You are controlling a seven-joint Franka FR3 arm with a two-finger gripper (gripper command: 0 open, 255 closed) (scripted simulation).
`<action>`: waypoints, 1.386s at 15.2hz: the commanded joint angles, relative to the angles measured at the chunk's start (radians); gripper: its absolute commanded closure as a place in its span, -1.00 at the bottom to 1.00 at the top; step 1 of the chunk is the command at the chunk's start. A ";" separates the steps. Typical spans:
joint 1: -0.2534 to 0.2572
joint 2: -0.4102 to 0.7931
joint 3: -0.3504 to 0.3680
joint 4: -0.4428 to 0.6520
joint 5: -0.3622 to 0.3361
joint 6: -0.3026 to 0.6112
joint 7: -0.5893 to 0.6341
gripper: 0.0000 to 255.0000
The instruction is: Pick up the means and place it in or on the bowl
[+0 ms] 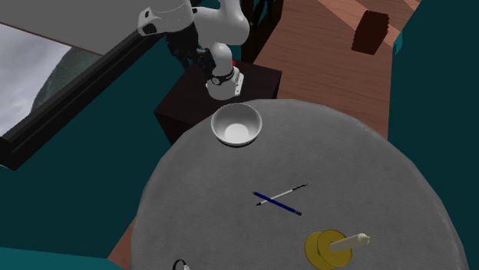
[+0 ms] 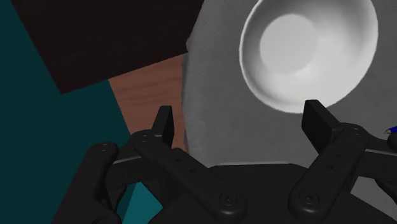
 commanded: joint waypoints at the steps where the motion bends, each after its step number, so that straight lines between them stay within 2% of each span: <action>1: 0.014 -0.004 0.049 -0.044 0.051 0.069 0.067 -1.00; 7: 0.053 0.065 0.201 -0.109 0.186 0.290 0.244 -1.00; 13: 0.065 0.227 0.366 -0.102 0.282 0.540 0.418 -1.00; 17: 0.035 0.373 0.485 -0.059 0.294 0.709 0.547 -1.00; 21: -0.036 0.542 0.616 0.008 0.224 0.871 0.716 -1.00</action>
